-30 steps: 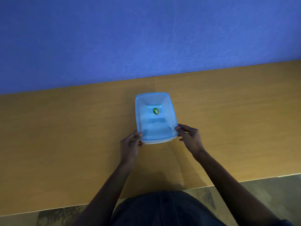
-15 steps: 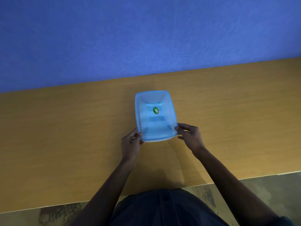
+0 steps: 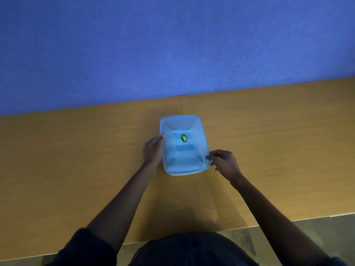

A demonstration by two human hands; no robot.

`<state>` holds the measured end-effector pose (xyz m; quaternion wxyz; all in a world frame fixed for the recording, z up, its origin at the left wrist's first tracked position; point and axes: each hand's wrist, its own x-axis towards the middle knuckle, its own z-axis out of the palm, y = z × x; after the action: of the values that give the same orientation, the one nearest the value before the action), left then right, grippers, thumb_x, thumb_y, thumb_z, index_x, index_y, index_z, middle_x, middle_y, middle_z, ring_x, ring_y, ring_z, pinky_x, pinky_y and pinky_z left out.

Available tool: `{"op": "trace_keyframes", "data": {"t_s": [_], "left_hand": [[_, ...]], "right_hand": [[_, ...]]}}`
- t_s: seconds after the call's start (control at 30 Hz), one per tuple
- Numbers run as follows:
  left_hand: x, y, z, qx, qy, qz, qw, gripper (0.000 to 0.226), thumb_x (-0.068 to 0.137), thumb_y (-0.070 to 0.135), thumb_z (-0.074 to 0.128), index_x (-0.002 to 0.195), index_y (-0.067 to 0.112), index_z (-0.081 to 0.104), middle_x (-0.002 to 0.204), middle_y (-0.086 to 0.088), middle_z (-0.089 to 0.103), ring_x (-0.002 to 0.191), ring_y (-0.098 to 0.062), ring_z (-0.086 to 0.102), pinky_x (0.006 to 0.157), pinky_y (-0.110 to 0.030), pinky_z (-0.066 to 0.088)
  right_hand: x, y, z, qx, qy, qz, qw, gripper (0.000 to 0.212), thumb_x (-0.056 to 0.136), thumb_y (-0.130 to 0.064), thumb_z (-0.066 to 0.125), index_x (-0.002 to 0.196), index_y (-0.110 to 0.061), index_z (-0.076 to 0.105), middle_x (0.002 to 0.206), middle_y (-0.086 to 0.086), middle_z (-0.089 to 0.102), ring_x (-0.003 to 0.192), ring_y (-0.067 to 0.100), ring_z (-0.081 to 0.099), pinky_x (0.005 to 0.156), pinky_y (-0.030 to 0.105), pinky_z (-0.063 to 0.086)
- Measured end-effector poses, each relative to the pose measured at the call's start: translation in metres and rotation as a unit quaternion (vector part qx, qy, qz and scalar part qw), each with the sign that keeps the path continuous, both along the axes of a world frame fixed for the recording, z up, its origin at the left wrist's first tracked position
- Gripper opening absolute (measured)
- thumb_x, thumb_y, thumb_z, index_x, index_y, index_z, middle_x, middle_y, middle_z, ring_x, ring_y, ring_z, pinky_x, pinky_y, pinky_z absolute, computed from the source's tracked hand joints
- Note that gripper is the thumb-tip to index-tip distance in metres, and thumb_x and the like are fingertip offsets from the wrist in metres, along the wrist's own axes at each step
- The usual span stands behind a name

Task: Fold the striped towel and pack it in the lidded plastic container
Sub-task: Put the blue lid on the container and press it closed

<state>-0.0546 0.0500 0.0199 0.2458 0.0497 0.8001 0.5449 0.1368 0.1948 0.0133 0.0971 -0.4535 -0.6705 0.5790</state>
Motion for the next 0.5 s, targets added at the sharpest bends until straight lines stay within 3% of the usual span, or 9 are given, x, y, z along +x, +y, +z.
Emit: {"op": "trace_keyframes", "data": {"t_s": [0.07, 0.17, 0.27, 0.4, 0.5], "left_hand": [[-0.008, 0.01, 0.0, -0.01, 0.018, 0.009, 1.0, 0.042, 0.09, 0.048, 0.056, 0.061, 0.017, 0.057, 0.059, 0.011, 0.053, 0.063, -0.01, 0.048, 0.06, -0.03, 0.039], [-0.018, 0.019, -0.001, -0.006, 0.031, 0.005, 1.0, 0.027, 0.091, 0.044, 0.057, 0.088, 0.021, 0.071, 0.078, 0.011, 0.063, 0.076, -0.009, 0.056, 0.072, -0.027, 0.043], [-0.027, 0.024, -0.006, -0.006, 0.041, -0.008, 0.999, 0.033, 0.092, 0.04, 0.058, 0.11, 0.015, 0.07, 0.095, 0.003, 0.067, 0.084, -0.012, 0.059, 0.079, -0.027, 0.044], [-0.038, 0.034, -0.002, 0.018, 0.014, -0.007, 1.0, 0.039, 0.088, 0.035, 0.059, 0.12, 0.014, 0.065, 0.119, -0.005, 0.067, 0.105, -0.02, 0.063, 0.095, -0.037, 0.05], [-0.047, 0.043, 0.0, 0.026, 0.026, -0.005, 0.999, 0.039, 0.087, 0.037, 0.057, 0.119, 0.016, 0.066, 0.117, -0.003, 0.066, 0.102, -0.018, 0.061, 0.092, -0.035, 0.049]], "right_hand": [[-0.006, 0.002, 0.001, 0.016, -0.004, -0.014, 1.0, 0.019, 0.081, -0.04, 0.068, 0.091, -0.025, 0.072, 0.087, -0.006, 0.074, 0.08, 0.013, 0.069, 0.064, 0.032, 0.053], [-0.021, 0.006, 0.002, 0.021, 0.014, -0.044, 0.999, 0.035, 0.084, -0.045, 0.066, 0.107, -0.019, 0.069, 0.097, -0.002, 0.071, 0.09, 0.018, 0.067, 0.071, 0.033, 0.05], [-0.04, 0.012, 0.004, 0.04, 0.03, -0.041, 0.998, 0.04, 0.088, -0.042, 0.064, 0.122, -0.021, 0.064, 0.103, -0.003, 0.068, 0.093, 0.015, 0.064, 0.076, 0.027, 0.044], [-0.069, 0.025, 0.006, 0.081, 0.036, -0.023, 0.996, 0.043, 0.095, -0.041, 0.055, 0.132, -0.02, 0.058, 0.109, -0.002, 0.067, 0.081, 0.011, 0.061, 0.074, 0.025, 0.042], [-0.088, 0.039, 0.007, 0.105, 0.031, -0.011, 0.994, 0.046, 0.097, -0.043, 0.051, 0.135, -0.019, 0.057, 0.11, -0.002, 0.065, 0.083, 0.014, 0.06, 0.075, 0.026, 0.041]]}}
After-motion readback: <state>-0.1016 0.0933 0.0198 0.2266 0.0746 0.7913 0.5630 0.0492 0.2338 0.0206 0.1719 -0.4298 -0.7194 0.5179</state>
